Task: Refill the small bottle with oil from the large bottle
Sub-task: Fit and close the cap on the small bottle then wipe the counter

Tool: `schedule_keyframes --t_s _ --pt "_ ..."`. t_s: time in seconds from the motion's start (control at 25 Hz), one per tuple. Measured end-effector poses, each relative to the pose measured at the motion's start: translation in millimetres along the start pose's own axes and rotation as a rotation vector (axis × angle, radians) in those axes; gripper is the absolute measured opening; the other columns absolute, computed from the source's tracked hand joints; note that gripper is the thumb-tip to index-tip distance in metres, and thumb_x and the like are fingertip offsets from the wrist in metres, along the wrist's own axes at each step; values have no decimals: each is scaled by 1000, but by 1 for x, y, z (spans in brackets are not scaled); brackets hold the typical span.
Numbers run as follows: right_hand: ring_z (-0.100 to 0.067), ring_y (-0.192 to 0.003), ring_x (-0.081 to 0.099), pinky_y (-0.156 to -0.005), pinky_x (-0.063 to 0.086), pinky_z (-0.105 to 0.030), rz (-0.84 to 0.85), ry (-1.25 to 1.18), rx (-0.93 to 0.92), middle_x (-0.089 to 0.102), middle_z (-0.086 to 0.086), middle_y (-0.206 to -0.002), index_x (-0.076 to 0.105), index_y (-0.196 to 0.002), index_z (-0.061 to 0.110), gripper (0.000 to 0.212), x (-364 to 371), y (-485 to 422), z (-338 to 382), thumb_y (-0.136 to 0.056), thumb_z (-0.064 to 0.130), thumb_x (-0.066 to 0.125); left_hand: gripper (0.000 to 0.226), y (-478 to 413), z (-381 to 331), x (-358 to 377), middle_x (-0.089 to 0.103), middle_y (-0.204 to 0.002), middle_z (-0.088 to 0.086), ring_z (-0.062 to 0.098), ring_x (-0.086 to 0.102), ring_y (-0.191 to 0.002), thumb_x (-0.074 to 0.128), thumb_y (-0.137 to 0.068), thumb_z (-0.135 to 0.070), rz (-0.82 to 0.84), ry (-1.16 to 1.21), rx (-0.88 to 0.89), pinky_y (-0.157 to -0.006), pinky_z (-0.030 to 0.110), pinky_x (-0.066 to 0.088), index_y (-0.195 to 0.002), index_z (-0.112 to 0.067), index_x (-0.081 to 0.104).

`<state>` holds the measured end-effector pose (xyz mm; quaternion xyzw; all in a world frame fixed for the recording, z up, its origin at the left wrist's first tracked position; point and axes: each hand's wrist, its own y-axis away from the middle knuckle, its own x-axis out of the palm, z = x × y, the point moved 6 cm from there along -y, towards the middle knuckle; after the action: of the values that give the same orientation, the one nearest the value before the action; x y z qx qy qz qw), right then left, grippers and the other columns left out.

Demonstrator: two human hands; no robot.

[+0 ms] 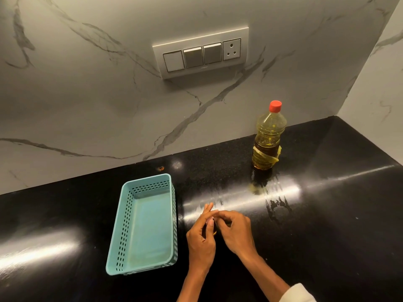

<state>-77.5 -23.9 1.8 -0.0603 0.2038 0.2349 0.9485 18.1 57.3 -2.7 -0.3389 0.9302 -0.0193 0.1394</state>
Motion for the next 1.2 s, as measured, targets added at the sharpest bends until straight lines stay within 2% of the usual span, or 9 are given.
schedule_keyframes --t_s 0.12,0.2,0.32,0.44,0.6,0.8,0.92,1.04,1.2 --pt "4 -78 67 -66 50 -4 45 81 72 76 9 -89 78 -98 23 17 8 0 -18 -89 14 66 40 -1 1 -1 52 -138 -35 9 51 -135 55 -100 -10 34 -40 23 -104 32 51 -114 -45 69" --pt "4 -79 66 -66 50 -5 20 93 80 74 11 -89 77 -96 26 17 9 4 -23 -89 16 66 33 1 -4 -4 49 -145 -28 23 61 -119 62 -96 -22 -5 -104 27 -92 32 58 -115 -49 67" --pt "4 -80 66 -68 55 -13 -60 50 93 73 14 -86 77 -92 29 15 6 9 -24 -88 19 66 31 3 -5 -4 55 -142 -15 5 68 -104 75 -88 -25 -141 -161 -54 -85 16 55 -114 -42 69" --pt "3 -79 68 -70 57 -17 -84 -41 77 73 12 -84 76 -89 27 12 1 5 -15 -88 19 67 37 3 -4 0 66 -128 -14 6 69 -110 70 -92 -16 -174 -109 -82 -92 31 58 -112 -46 65" --pt "0 -79 68 -72 56 -16 -51 -41 33 71 11 -88 76 -93 27 16 1 3 0 -87 16 66 49 2 -1 2 70 -127 -5 9 65 -119 60 -97 -11 -123 -70 -93 -100 39 54 -113 -57 61" --pt "-2 -69 68 -63 56 -25 103 126 37 75 3 -74 79 -87 21 21 12 -2 -10 -88 13 60 45 1 0 4 61 -133 -27 2 48 -136 53 -101 -9 -40 62 -113 -113 46 43 -118 -49 67" --pt "3 -76 69 -68 55 -13 111 104 92 77 7 -84 79 -94 21 18 11 -5 -13 -88 14 63 38 -3 3 3 62 -133 -24 9 52 -135 51 -99 -24 2 86 -105 -110 52 45 -125 -48 64" --pt "3 -81 69 -73 55 -12 15 -8 79 75 12 -88 78 -96 24 14 6 -6 -3 -87 18 68 38 -4 7 4 62 -137 -15 13 55 -132 48 -99 -28 40 127 -118 -109 51 47 -133 -42 59" --pt "0 -72 68 -60 48 -6 47 76 52 74 8 -79 79 -90 21 16 13 -5 -3 -90 17 63 39 -3 4 5 61 -139 -15 6 52 -134 45 -100 -25 55 106 -95 -112 44 44 -137 -34 55"
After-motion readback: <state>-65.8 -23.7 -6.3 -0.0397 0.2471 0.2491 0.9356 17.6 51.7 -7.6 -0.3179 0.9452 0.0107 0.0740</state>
